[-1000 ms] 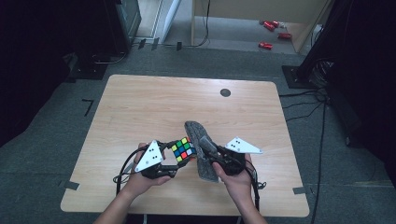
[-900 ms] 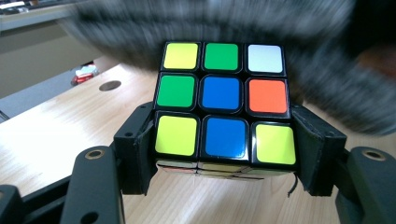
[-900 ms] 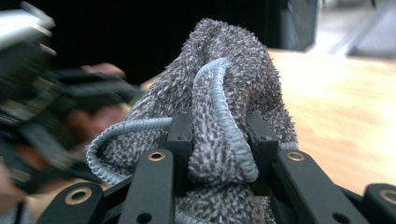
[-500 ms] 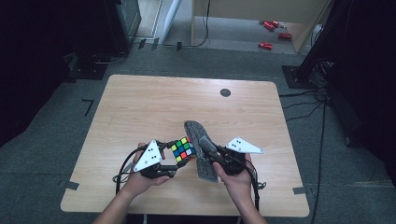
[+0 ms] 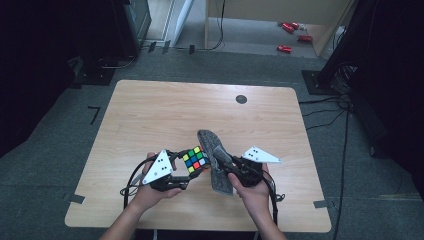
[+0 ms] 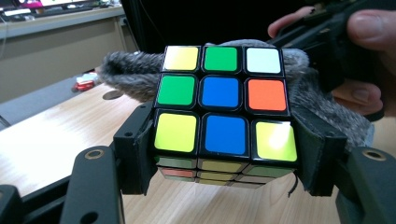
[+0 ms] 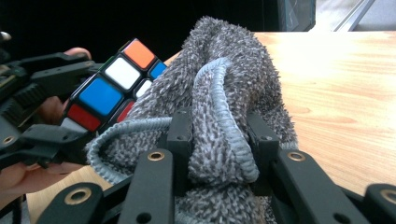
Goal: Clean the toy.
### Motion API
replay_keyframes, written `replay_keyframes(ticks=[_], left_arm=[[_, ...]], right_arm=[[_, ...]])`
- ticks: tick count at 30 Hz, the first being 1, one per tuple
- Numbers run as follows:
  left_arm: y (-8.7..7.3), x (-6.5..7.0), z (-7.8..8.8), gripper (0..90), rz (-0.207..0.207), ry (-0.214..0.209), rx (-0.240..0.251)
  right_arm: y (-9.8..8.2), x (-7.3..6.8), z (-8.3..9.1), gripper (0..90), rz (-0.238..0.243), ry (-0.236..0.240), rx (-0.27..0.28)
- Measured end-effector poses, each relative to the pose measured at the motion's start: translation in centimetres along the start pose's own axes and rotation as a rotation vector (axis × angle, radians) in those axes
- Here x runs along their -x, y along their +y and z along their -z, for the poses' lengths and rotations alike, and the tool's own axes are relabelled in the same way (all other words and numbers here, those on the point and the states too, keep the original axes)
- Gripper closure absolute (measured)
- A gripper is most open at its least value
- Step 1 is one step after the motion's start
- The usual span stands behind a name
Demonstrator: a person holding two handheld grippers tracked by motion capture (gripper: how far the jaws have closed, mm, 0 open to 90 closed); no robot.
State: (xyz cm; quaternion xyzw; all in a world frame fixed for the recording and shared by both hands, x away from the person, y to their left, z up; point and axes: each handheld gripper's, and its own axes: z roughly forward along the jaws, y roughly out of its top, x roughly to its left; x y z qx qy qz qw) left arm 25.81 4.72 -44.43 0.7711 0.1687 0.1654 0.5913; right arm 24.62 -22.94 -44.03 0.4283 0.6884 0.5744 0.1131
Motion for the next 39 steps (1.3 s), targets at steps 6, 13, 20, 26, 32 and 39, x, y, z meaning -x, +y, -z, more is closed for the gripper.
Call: replay_keyframes(ticks=[6, 13, 20, 26, 32, 39], left_arm=[[-0.3, 0.3, -0.5, 34.5, -0.024, 0.009, -0.051], [0.6, 0.0, 0.4, 34.4, 0.01, 0.031, 0.024], [0.4, -1.1, 1.3, 34.4, 0.163, 0.073, 0.108], [0.3, -1.5, 1.3, 34.4, 0.233, 0.031, 0.137], [0.0, -1.9, 1.2, 34.4, 0.252, 0.024, 0.121], [0.0, -2.1, 1.3, 34.5, 0.275, 0.009, 0.128]], right_arm=[[1.0, -2.1, 0.5, 69.1, 0.044, 0.039, 0.034], [0.2, -0.3, 0.2, 68.8, -0.022, 0.024, 0.02], [-0.2, -0.7, -0.4, 70.6, -0.026, 0.064, 0.024], [-0.9, -1.4, -1.5, 71.7, 0.05, 0.099, -0.002], [-2.2, -2.8, -3.4, 71.8, 0.162, 0.149, -0.109], [-0.7, -1.6, -1.2, 72.1, 0.141, 0.086, 0.039]])
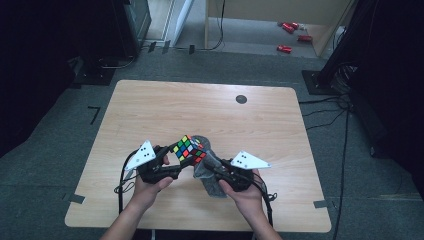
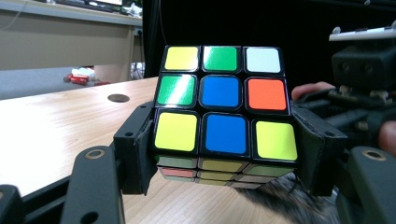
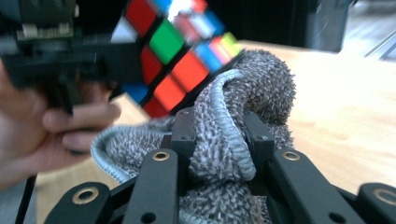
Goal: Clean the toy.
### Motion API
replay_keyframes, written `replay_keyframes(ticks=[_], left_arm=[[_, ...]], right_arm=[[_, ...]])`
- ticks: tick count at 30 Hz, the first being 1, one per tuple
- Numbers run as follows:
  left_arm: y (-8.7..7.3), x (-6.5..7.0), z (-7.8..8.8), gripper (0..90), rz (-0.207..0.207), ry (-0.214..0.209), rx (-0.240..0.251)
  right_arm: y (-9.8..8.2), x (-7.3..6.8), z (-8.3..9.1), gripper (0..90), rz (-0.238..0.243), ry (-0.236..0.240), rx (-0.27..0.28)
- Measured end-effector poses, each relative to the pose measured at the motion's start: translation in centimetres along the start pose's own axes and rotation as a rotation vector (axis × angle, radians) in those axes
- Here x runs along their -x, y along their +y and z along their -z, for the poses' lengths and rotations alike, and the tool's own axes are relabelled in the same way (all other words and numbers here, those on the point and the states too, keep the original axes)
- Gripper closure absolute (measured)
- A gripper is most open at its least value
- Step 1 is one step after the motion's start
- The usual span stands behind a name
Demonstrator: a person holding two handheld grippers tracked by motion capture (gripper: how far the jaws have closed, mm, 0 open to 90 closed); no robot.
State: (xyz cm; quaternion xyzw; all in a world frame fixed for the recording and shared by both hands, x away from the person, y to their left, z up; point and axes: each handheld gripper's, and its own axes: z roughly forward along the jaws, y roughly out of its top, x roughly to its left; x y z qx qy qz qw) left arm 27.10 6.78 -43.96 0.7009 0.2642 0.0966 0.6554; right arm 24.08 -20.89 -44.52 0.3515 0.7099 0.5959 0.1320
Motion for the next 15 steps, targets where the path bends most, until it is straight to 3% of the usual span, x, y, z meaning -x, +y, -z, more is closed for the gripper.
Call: replay_keyframes(ticks=[2, 9, 12, 15], left_arm=[[0.0, 0.0, -0.1, 34.5, 0.013, -0.015, -0.003], [0.2, -0.5, 0.3, 34.4, 0.051, -0.02, 0.014], [0.2, -0.9, 0.4, 34.5, 0.07, -0.024, 0.021], [0.2, -1.0, 0.4, 34.5, 0.077, -0.027, 0.016]], right_arm=[[0.0, -0.1, 0.0, 72.3, 0.017, 0.001, 0.01], [-1.4, -2.3, -2.2, 72.6, 0.123, 0.102, -0.089], [-1.0, -2.2, -1.8, 72.5, 0.145, 0.097, -0.078], [-0.3, -1.4, -0.8, 72.5, 0.118, 0.069, -0.013]])
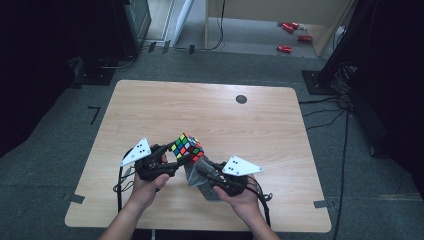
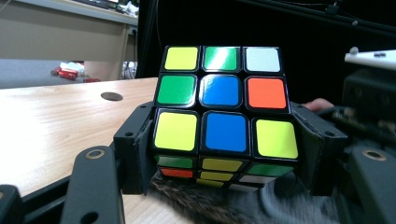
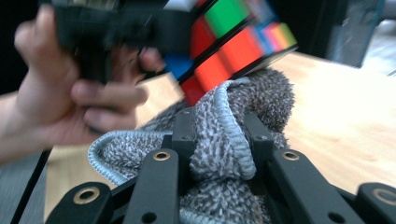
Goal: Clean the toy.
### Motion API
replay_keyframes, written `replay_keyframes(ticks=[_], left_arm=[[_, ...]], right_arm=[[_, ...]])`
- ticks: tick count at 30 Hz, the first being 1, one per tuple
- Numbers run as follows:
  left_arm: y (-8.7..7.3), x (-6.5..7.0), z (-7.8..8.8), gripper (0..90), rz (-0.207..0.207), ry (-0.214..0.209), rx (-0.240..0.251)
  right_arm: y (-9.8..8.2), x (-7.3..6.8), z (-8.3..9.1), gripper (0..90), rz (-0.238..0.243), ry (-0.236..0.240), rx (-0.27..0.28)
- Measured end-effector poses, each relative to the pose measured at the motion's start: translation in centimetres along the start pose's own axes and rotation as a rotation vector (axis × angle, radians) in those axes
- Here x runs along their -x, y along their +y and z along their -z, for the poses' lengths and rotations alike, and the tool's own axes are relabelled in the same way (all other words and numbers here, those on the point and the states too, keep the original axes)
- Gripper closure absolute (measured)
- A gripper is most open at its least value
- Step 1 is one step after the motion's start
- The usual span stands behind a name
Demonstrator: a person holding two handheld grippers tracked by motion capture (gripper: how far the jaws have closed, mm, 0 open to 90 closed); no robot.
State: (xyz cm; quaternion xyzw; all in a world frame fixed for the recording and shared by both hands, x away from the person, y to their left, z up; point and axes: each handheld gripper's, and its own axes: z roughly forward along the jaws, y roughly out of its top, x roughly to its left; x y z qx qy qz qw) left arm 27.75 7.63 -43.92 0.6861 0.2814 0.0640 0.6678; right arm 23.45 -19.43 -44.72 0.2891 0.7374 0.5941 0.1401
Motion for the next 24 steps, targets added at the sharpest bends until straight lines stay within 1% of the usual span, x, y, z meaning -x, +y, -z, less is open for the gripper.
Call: replay_keyframes(ticks=[1, 3, 6, 8, 9, 10, 11, 13, 14, 15, 16, 18, 20, 23, 24], left_arm=[[0.0, 0.0, 0.0, 34.5, 0.001, -0.001, -0.001], [0.0, 0.0, -0.1, 34.5, 0.004, 0.0, -0.006], [0.0, -0.1, 0.0, 34.5, 0.009, 0.006, -0.009], [0.0, -0.2, 0.1, 34.5, 0.011, 0.008, -0.008], [-0.1, -0.2, 0.0, 34.5, 0.01, 0.011, -0.008], [-0.1, -0.2, 0.0, 34.5, 0.013, 0.009, -0.009], [-0.1, -0.2, 0.0, 34.5, 0.014, 0.005, -0.012], [-0.1, -0.2, -0.1, 34.5, 0.013, 0.002, -0.02], [-0.2, -0.2, -0.2, 34.5, 0.01, 0.002, -0.022], [-0.2, -0.1, -0.3, 34.5, 0.01, 0.003, -0.025], [-0.3, 0.0, -0.4, 34.5, 0.009, 0.002, -0.03], [-0.3, -0.1, -0.4, 34.5, 0.011, 0.002, -0.03], [-0.2, -0.2, -0.2, 34.5, 0.015, 0.006, -0.026], [-0.1, -0.6, 0.1, 34.5, 0.024, 0.028, -0.023], [-0.1, -0.7, 0.2, 34.5, 0.027, 0.031, -0.023]], right_arm=[[0.0, 0.2, 0.2, 72.4, -0.004, -0.006, 0.012], [-0.1, -0.1, 0.0, 72.2, 0.012, 0.004, 0.007], [-0.5, -1.1, -0.9, 71.9, 0.066, 0.037, -0.036], [-0.7, -1.7, -1.4, 71.9, 0.103, 0.047, -0.067], [-0.6, -1.8, -1.4, 71.9, 0.125, 0.032, -0.076], [-0.3, -1.7, -1.3, 72.0, 0.14, 0.006, -0.081], [0.0, -1.4, -1.0, 72.0, 0.137, -0.018, -0.075], [0.4, -0.5, -0.1, 72.2, 0.093, -0.05, -0.028], [0.5, 0.0, 0.4, 72.1, 0.075, -0.063, -0.01], [0.5, 0.2, 0.6, 72.1, 0.067, -0.073, -0.001], [0.5, 0.3, 0.7, 72.0, 0.066, -0.071, -0.001], [0.3, 0.0, 0.5, 71.6, 0.079, -0.054, -0.012], [0.2, -0.7, 0.0, 71.4, 0.105, -0.029, -0.041], [0.1, -1.4, -0.6, 71.3, 0.136, 0.043, -0.099], [0.1, -1.4, -0.7, 71.2, 0.148, 0.047, -0.107]])
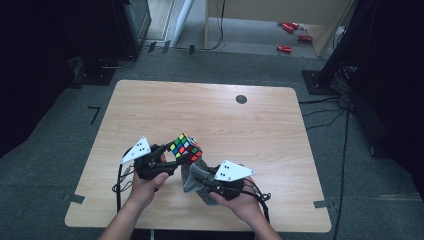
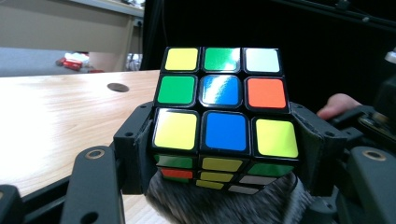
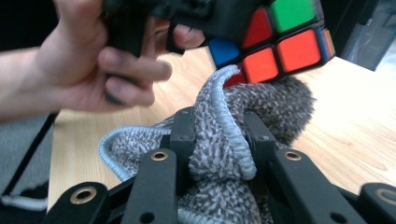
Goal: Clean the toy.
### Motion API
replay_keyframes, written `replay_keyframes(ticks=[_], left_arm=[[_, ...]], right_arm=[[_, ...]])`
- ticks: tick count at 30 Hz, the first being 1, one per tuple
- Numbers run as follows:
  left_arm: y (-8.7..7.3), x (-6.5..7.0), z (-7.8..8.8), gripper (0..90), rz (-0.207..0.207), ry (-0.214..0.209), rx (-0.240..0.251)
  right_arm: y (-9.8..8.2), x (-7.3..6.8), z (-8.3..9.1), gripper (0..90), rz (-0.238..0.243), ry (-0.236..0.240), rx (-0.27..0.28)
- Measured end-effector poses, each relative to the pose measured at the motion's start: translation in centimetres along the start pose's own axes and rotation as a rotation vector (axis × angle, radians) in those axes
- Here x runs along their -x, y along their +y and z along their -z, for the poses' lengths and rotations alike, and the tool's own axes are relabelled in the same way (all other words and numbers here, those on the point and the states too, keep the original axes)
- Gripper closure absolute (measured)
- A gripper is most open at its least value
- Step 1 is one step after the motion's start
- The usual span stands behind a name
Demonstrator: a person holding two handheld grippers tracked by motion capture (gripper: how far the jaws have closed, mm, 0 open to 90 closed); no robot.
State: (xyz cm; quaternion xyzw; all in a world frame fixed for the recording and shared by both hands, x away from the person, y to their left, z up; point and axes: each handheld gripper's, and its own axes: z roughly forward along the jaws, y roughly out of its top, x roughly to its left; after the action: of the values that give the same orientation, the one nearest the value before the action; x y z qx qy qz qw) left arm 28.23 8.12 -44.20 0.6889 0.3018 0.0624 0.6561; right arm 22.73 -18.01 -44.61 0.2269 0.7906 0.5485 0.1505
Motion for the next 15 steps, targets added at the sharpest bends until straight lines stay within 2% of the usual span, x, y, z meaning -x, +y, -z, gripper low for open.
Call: replay_keyframes(ticks=[2, 4, 6, 8, 10, 15], left_arm=[[0.0, -0.1, 0.1, 34.5, 0.001, 0.01, 0.003], [0.0, -0.3, 0.2, 34.5, -0.005, 0.02, -0.002], [0.0, -0.3, 0.2, 34.5, -0.004, 0.027, -0.006], [0.0, -0.4, 0.1, 34.5, -0.007, 0.035, -0.011], [-0.1, -0.4, 0.1, 34.5, -0.011, 0.04, -0.017], [-0.3, -0.4, -0.2, 34.5, -0.02, 0.056, -0.045]], right_arm=[[0.0, 0.5, 0.3, 71.2, -0.013, -0.017, 0.001], [-0.1, 1.7, 1.1, 71.2, -0.061, -0.077, 0.022], [-0.3, 3.3, 2.2, 71.1, -0.117, -0.179, 0.031], [-0.8, 4.9, 3.4, 71.1, -0.161, -0.31, 0.011], [-1.4, 6.3, 4.4, 71.1, -0.184, -0.4, -0.014], [-3.2, 9.0, 5.7, 70.3, -0.229, -0.493, -0.086]])
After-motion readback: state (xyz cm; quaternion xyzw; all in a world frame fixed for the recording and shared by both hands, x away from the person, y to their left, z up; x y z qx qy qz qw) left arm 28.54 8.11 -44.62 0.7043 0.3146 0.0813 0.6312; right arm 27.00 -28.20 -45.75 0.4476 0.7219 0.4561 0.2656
